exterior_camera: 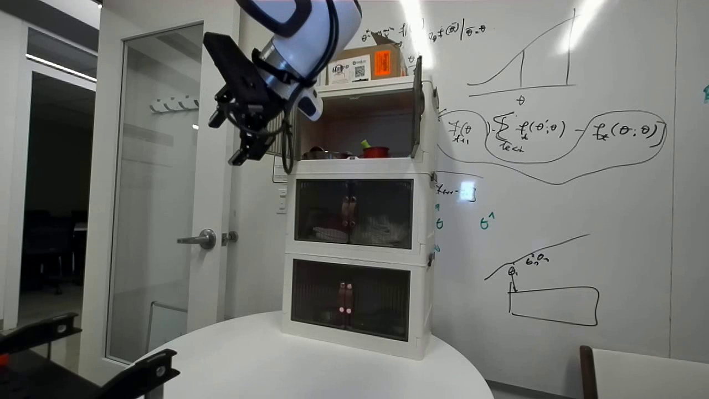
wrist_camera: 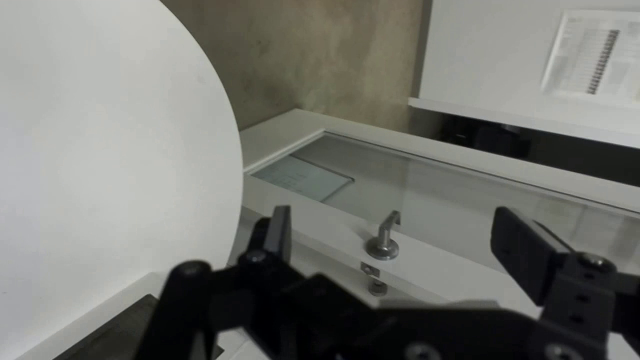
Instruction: Open the second right door of the cabinet
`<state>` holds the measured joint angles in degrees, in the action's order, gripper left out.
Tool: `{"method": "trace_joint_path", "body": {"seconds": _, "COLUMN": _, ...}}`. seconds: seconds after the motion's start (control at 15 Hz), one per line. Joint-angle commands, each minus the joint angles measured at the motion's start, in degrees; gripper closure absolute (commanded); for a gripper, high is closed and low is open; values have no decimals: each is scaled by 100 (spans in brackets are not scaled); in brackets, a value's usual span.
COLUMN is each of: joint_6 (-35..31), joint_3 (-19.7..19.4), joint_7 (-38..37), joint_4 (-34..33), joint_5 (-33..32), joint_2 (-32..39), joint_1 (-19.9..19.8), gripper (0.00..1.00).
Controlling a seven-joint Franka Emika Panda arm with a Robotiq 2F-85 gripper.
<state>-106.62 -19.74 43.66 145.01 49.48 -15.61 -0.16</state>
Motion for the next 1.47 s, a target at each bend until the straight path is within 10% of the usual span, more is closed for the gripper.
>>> {"method": "trace_joint_path", "body": {"seconds": 0.0, "joint_6": 183, "joint_3": 40, "joint_7": 1495, "joint_4": -337, "joint_5": 1399, "joint_2": 1013, "joint_1": -219, "gripper": 0}}
{"method": "trace_joint_path", "body": {"seconds": 0.4, "joint_6": 883, "joint_3": 389, "joint_7": 3479, "joint_4": -1527, "joint_5": 2445, "joint_2": 2531, "joint_1": -596, "gripper": 0}}
{"method": "trace_joint_path", "body": {"seconds": 1.07, "joint_6": 386, "joint_3": 947, "joint_7": 3478, "joint_4": -3966, "joint_5": 2999, "joint_2": 4458, "joint_1": -1099, "gripper": 0}}
{"method": "trace_joint_path", "body": {"seconds": 1.4, "joint_6": 538, "joint_3": 1042, "joint_7": 3403, "joint_4": -4046, "joint_5": 3170, "joint_2": 4601, "joint_1": -1218, "gripper": 0}}
